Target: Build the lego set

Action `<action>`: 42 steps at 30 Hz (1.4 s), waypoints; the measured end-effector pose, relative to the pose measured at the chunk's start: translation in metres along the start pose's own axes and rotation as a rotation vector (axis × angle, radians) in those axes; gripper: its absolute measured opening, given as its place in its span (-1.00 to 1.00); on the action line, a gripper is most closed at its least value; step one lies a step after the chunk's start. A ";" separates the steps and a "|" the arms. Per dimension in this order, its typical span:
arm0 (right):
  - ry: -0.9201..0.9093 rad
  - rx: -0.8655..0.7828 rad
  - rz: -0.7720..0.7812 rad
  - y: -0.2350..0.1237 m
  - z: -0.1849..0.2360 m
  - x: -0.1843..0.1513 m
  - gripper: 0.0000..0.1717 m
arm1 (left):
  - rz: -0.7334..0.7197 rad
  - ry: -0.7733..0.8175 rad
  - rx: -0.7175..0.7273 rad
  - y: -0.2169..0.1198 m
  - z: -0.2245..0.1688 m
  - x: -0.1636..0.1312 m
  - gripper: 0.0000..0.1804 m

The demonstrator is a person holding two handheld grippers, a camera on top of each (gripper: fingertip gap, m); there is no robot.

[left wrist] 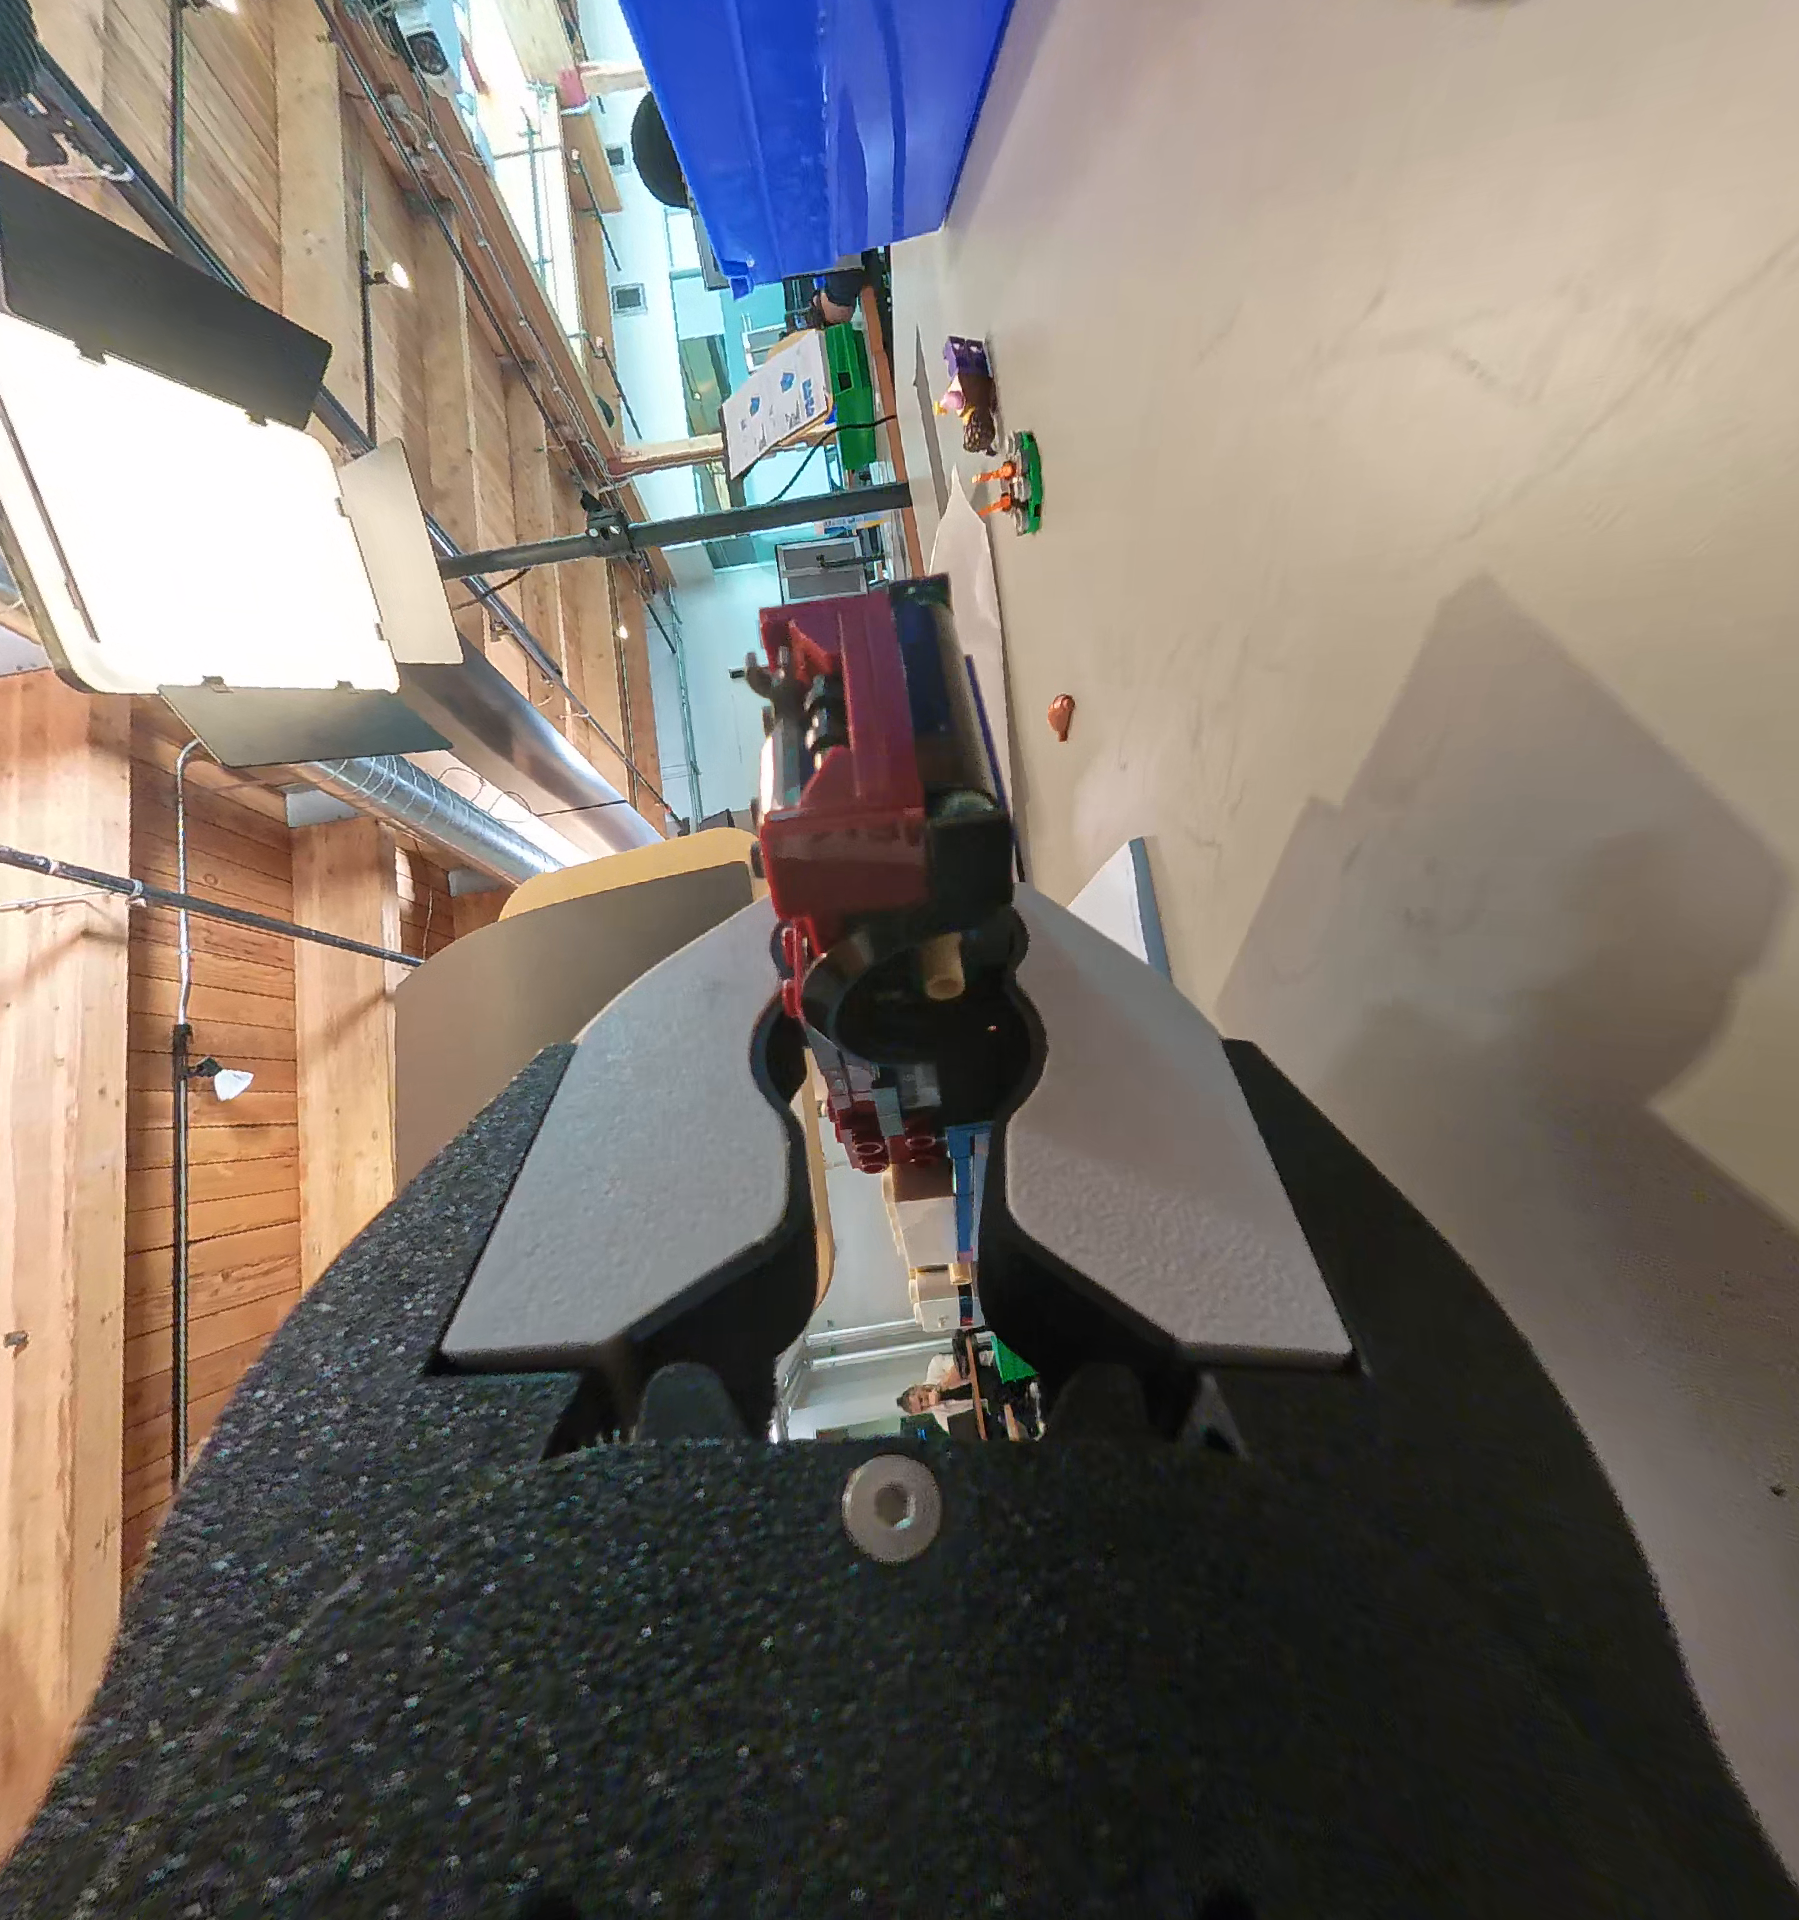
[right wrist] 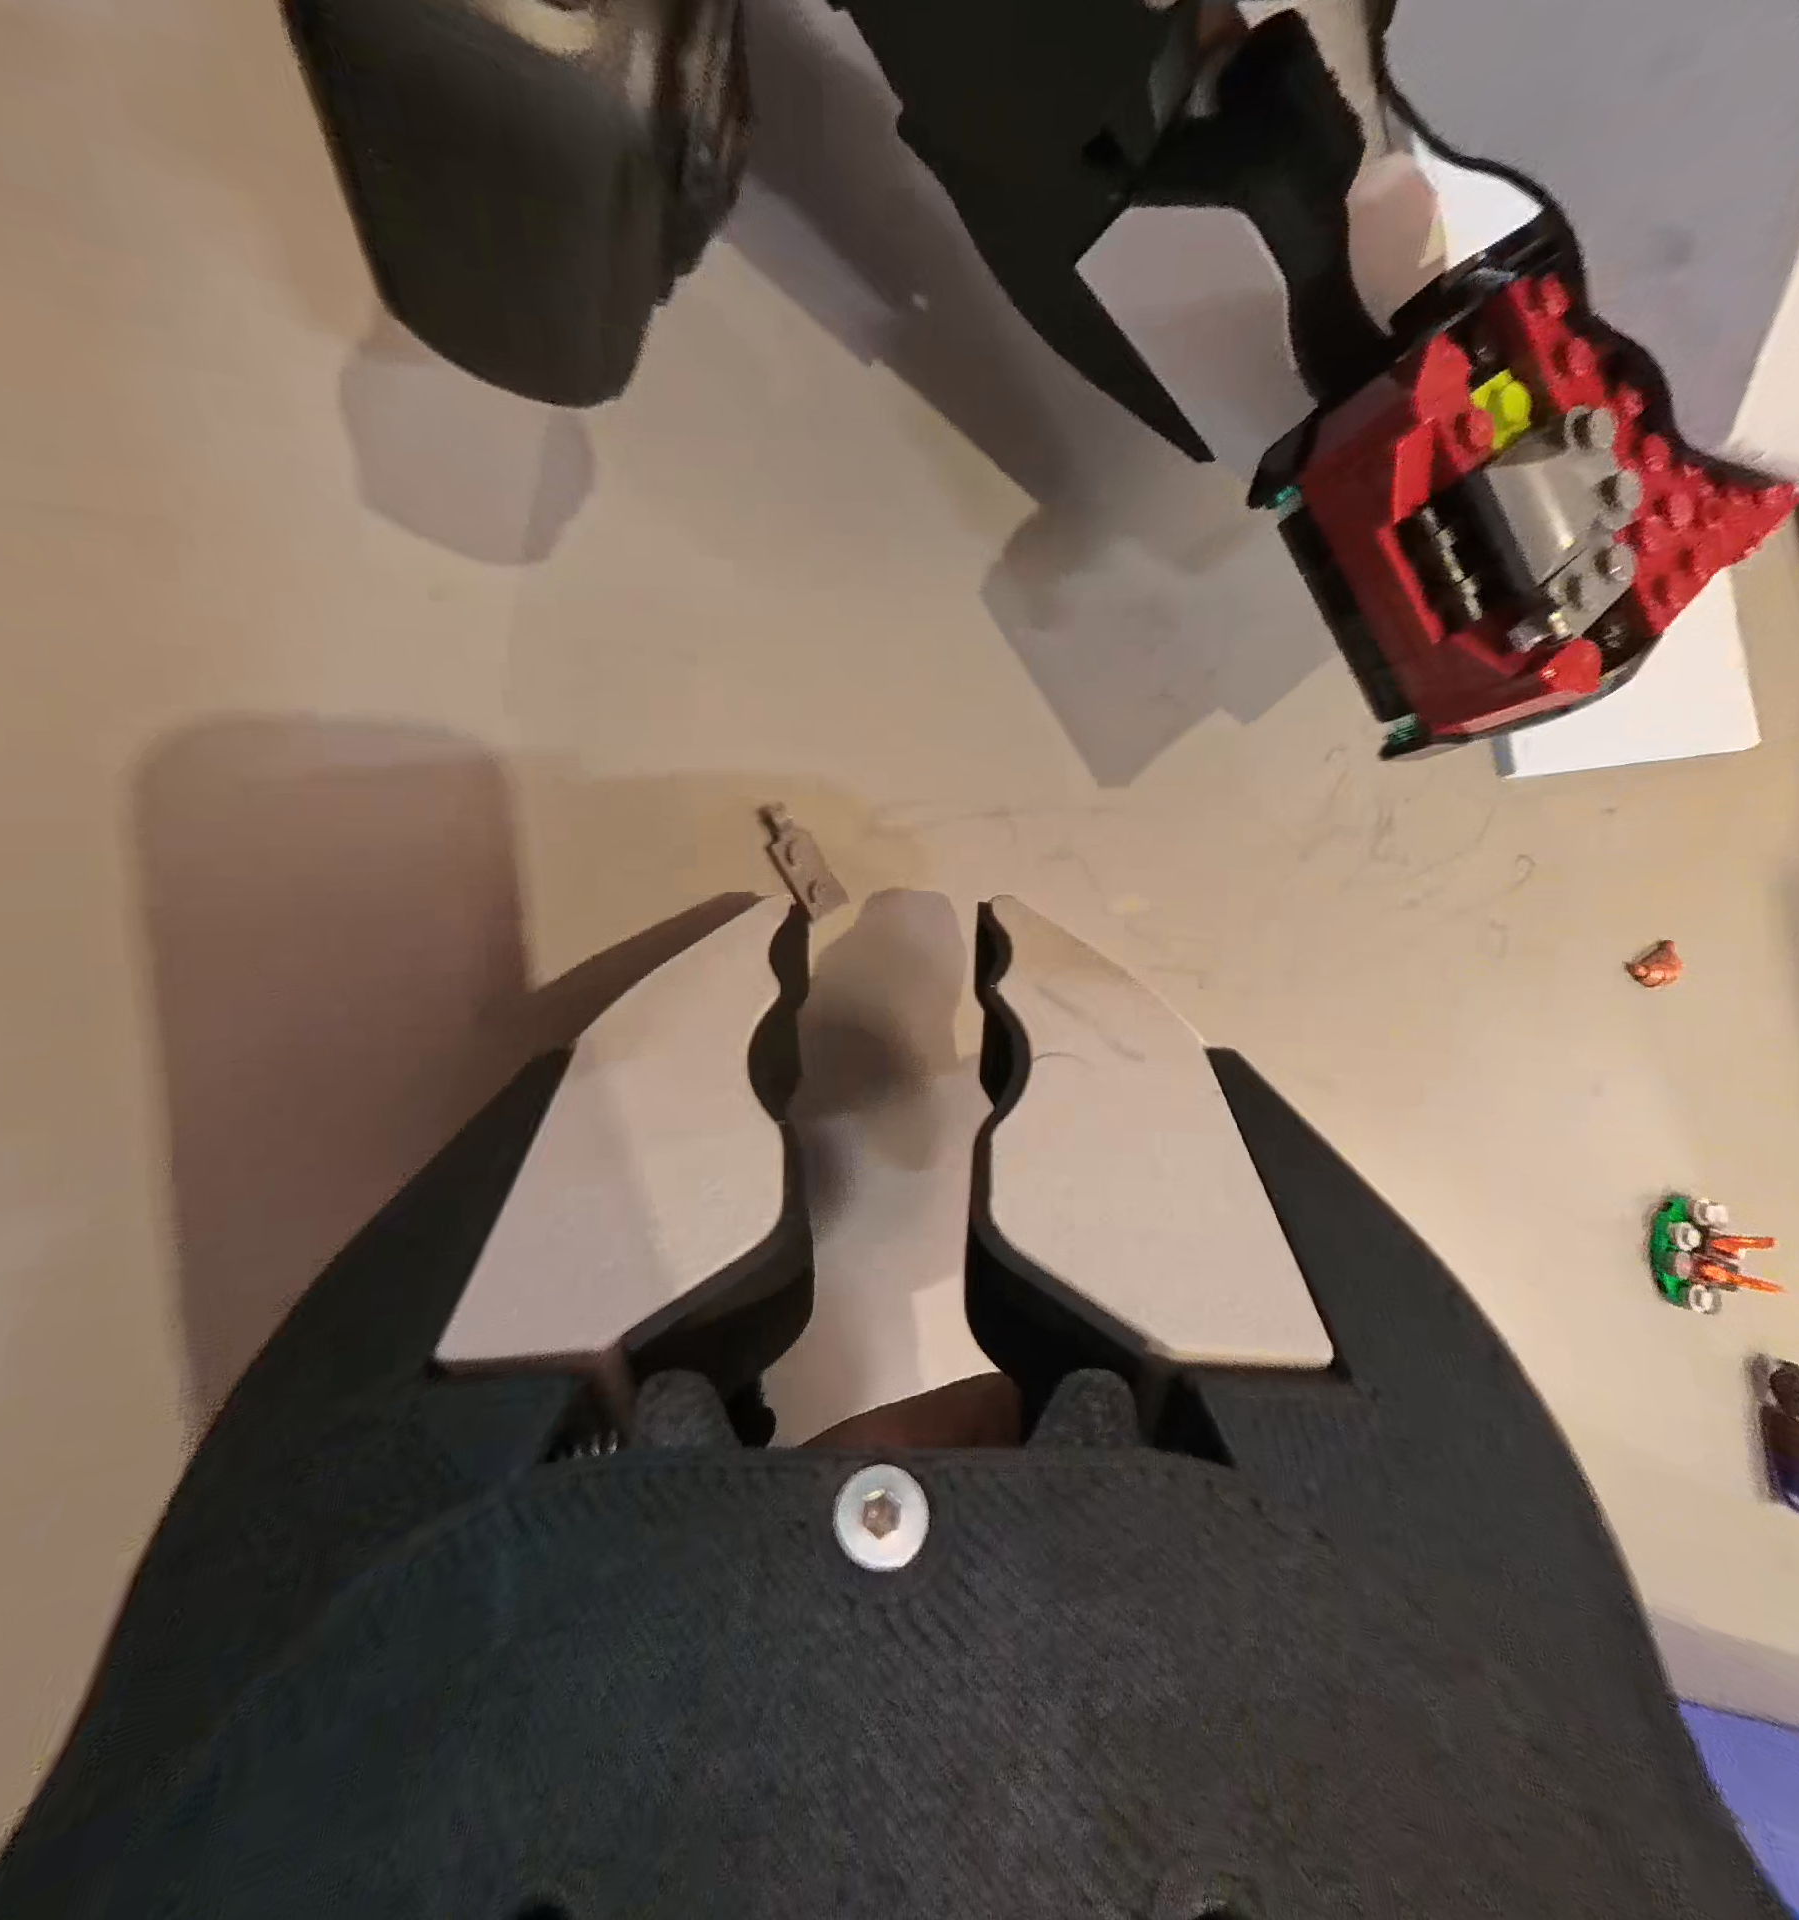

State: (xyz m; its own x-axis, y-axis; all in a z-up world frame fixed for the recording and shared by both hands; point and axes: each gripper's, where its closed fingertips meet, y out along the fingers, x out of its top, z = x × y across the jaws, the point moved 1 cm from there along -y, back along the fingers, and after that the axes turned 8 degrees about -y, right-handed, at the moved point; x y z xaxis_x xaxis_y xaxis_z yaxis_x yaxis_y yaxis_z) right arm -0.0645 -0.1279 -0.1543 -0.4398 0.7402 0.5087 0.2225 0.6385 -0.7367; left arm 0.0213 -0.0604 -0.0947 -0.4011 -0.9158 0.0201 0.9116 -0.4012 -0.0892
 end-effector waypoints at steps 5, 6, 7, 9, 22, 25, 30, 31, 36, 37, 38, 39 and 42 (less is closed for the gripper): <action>-0.003 0.002 0.008 0.003 -0.011 -0.002 -0.62 | -0.005 -0.024 0.001 0.002 0.001 -0.002 -0.63; -0.001 0.016 -0.009 0.003 -0.010 0.000 -0.62 | -0.010 -0.031 0.000 0.003 0.000 -0.002 -0.63; 0.003 0.032 -0.019 0.003 -0.008 0.002 -0.62 | -0.012 -0.031 -0.002 0.004 0.000 -0.002 -0.63; -0.012 0.041 -0.012 0.006 -0.007 0.002 -0.62 | -0.017 -0.031 -0.002 0.004 -0.001 -0.001 -0.63; 0.114 0.165 -0.145 0.000 0.008 0.015 -0.60 | -0.056 -0.083 -0.005 0.003 -0.001 -0.003 -0.63; 0.138 0.238 -0.129 0.005 0.009 0.012 -0.60 | -0.102 -0.060 -0.012 0.000 -0.004 0.003 -0.63; 0.140 0.318 -0.104 0.009 0.009 0.011 -0.60 | -0.128 -0.036 -0.028 -0.001 -0.007 0.008 -0.63; 0.139 0.329 -0.103 0.010 0.010 0.012 -0.60 | -0.131 -0.038 -0.031 -0.002 -0.008 0.009 -0.63; 0.140 0.364 -0.086 0.014 0.011 0.010 -0.59 | -0.135 -0.037 -0.049 -0.001 -0.012 0.008 -0.63; 0.143 0.368 -0.086 0.014 0.011 0.011 -0.60 | -0.136 -0.039 -0.052 -0.001 -0.013 0.007 -0.63; 0.145 0.369 -0.084 0.015 0.010 0.011 -0.60 | -0.137 -0.040 -0.055 -0.001 -0.013 0.007 -0.63; 0.146 0.369 -0.083 0.015 0.010 0.011 -0.60 | -0.138 -0.040 -0.058 -0.001 -0.013 0.007 -0.63; 0.140 0.382 -0.088 0.016 0.010 0.011 -0.69 | -0.142 -0.043 -0.065 -0.001 -0.014 0.007 -0.63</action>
State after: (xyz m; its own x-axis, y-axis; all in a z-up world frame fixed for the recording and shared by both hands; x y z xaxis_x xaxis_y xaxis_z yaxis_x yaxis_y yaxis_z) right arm -0.0741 -0.1116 -0.1647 -0.3147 0.7246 0.6132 -0.1610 0.5959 -0.7868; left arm 0.0165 -0.0667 -0.1088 -0.5202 -0.8504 0.0792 0.8376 -0.5261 -0.1470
